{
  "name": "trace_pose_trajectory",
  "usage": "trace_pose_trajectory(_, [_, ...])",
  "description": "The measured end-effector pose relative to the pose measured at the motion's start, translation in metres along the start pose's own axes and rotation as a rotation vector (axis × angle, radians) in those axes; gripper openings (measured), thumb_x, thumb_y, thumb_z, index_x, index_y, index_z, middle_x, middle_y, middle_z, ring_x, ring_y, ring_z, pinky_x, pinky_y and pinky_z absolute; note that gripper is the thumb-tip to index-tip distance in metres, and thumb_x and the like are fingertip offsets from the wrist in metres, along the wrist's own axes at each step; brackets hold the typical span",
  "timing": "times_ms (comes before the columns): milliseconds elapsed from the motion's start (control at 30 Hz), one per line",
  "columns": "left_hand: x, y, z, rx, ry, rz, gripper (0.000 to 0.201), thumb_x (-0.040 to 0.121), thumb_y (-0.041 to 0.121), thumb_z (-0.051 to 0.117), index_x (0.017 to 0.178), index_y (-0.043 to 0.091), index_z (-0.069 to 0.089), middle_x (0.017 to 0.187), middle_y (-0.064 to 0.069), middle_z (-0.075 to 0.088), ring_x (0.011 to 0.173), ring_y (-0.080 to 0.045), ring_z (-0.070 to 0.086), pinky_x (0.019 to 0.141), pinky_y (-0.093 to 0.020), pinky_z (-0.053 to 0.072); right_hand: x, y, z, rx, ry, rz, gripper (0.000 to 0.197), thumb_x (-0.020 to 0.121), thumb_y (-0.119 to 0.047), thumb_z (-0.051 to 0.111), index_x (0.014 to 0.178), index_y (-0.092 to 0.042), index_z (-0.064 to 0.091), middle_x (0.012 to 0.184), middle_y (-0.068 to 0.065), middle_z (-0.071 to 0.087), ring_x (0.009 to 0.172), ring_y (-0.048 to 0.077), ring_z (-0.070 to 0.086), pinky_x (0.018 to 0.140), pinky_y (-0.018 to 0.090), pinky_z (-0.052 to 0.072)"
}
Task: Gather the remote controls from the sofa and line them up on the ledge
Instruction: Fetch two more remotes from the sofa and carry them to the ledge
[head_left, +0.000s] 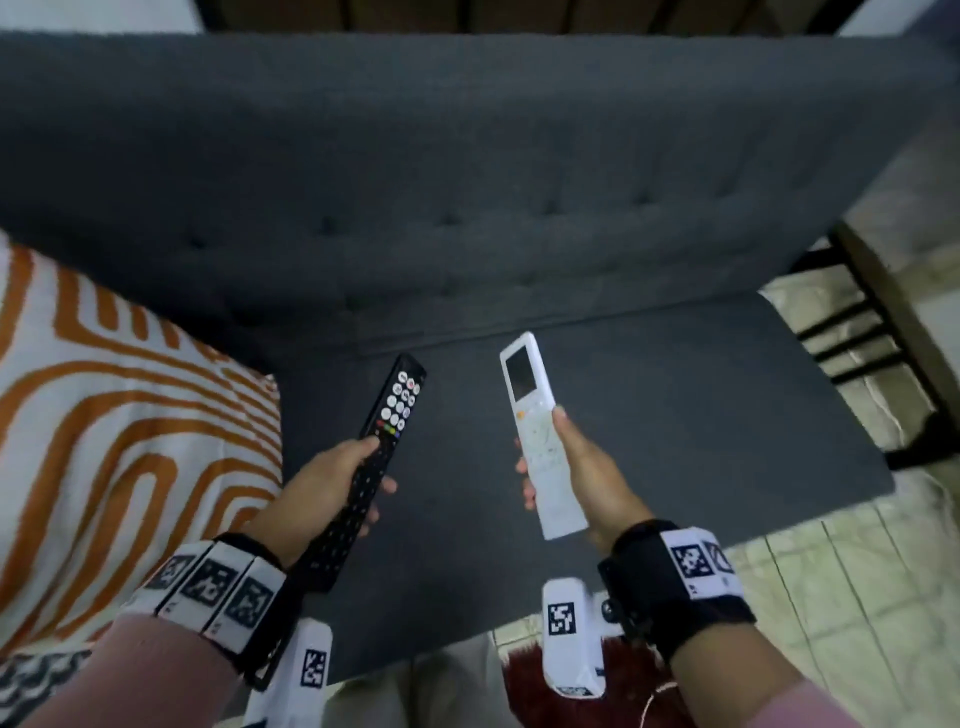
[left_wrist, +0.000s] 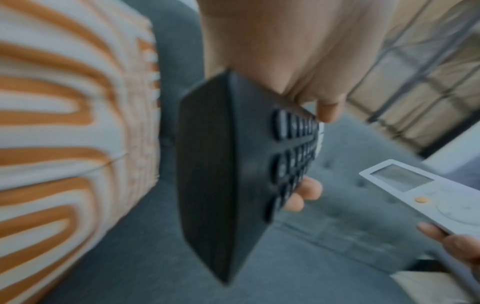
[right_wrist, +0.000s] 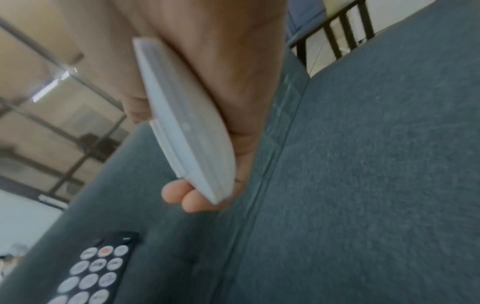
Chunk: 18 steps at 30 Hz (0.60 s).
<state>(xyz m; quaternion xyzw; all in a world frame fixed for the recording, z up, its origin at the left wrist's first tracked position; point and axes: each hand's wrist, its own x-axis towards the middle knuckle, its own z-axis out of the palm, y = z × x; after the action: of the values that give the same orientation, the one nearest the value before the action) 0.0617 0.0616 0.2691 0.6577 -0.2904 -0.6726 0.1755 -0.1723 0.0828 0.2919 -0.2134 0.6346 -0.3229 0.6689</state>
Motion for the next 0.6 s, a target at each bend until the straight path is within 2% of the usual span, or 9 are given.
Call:
trace_pose_trajectory(67, [-0.019, 0.021, 0.016, 0.035, -0.041, 0.013, 0.039, 0.096, 0.032, 0.034, 0.081, 0.007, 0.061, 0.066, -0.014, 0.062, 0.050, -0.025, 0.050, 0.050, -0.029, 0.043, -0.033, -0.011, -0.007, 0.027, 0.055, -0.052, 0.051, 0.094, -0.049, 0.032, 0.089, -0.008, 0.062, 0.064, 0.004, 0.058, 0.049, 0.019, 0.049, 0.052, 0.030, 0.046])
trace_pose_trajectory(133, [-0.035, 0.035, 0.028, 0.088, -0.085, 0.040, 0.049, 0.095, 0.031, 0.033, 0.074, 0.002, 0.065, 0.061, -0.019, 0.059, 0.053, -0.027, 0.051, 0.055, -0.032, 0.043, -0.061, -0.014, -0.013, 0.070, 0.126, -0.092, 0.050, 0.095, -0.047, 0.031, 0.091, -0.008, 0.062, 0.068, 0.005, 0.057, 0.048, 0.018, 0.049, 0.050, 0.028, 0.046])
trace_pose_trajectory(233, [-0.055, 0.057, 0.051, 0.172, -0.150, 0.094, 0.048, 0.094, 0.030, 0.034, 0.071, 0.006, 0.067, 0.058, -0.015, 0.061, 0.056, -0.027, 0.052, 0.060, -0.035, 0.043, -0.098, -0.013, -0.024, 0.137, 0.263, -0.172, 0.049, 0.095, -0.044, 0.031, 0.094, -0.005, 0.060, 0.074, 0.008, 0.057, 0.048, 0.016, 0.049, 0.047, 0.024, 0.047])
trace_pose_trajectory(333, [-0.076, 0.078, 0.088, 0.284, -0.258, 0.202, 0.033, 0.097, 0.028, 0.035, 0.083, 0.010, 0.059, 0.075, -0.009, 0.065, 0.059, -0.022, 0.052, 0.058, -0.033, 0.044, -0.132, -0.002, -0.041, 0.234, 0.380, -0.235, 0.045, 0.095, -0.043, 0.032, 0.088, -0.007, 0.059, 0.075, 0.014, 0.055, 0.050, 0.017, 0.048, 0.051, 0.028, 0.044])
trace_pose_trajectory(400, [-0.087, 0.087, 0.120, 0.429, -0.347, 0.284, 0.035, 0.098, 0.031, 0.035, 0.089, 0.009, 0.060, 0.070, -0.007, 0.062, 0.056, -0.019, 0.053, 0.056, -0.029, 0.045, -0.155, 0.008, -0.055, 0.295, 0.464, -0.252, 0.045, 0.095, -0.043, 0.033, 0.081, -0.008, 0.058, 0.073, 0.015, 0.055, 0.049, 0.017, 0.048, 0.050, 0.028, 0.044])
trace_pose_trajectory(467, [-0.098, 0.092, 0.155, 0.560, -0.419, 0.348, 0.040, 0.097, 0.036, 0.035, 0.088, 0.010, 0.063, 0.064, -0.008, 0.061, 0.055, -0.019, 0.054, 0.057, -0.028, 0.046, -0.176, 0.020, -0.073, 0.366, 0.547, -0.272, 0.045, 0.094, -0.042, 0.035, 0.078, -0.007, 0.058, 0.073, 0.014, 0.056, 0.048, 0.017, 0.048, 0.049, 0.028, 0.043])
trace_pose_trajectory(533, [-0.110, 0.092, 0.194, 0.620, -0.487, 0.391, 0.040, 0.097, 0.037, 0.036, 0.086, 0.011, 0.064, 0.062, -0.009, 0.060, 0.055, -0.020, 0.054, 0.058, -0.029, 0.046, -0.196, 0.033, -0.092, 0.409, 0.613, -0.287, 0.045, 0.094, -0.043, 0.037, 0.076, -0.008, 0.059, 0.074, 0.018, 0.055, 0.049, 0.018, 0.049, 0.052, 0.030, 0.043])
trace_pose_trajectory(600, [-0.122, 0.088, 0.233, 0.654, -0.542, 0.438, 0.039, 0.097, 0.036, 0.036, 0.088, 0.010, 0.064, 0.059, -0.002, 0.060, 0.052, -0.017, 0.053, 0.054, -0.025, 0.046, -0.214, 0.047, -0.114, 0.448, 0.664, -0.298, 0.047, 0.093, -0.045, 0.037, 0.078, -0.007, 0.060, 0.073, 0.020, 0.054, 0.049, 0.018, 0.049, 0.052, 0.030, 0.042])
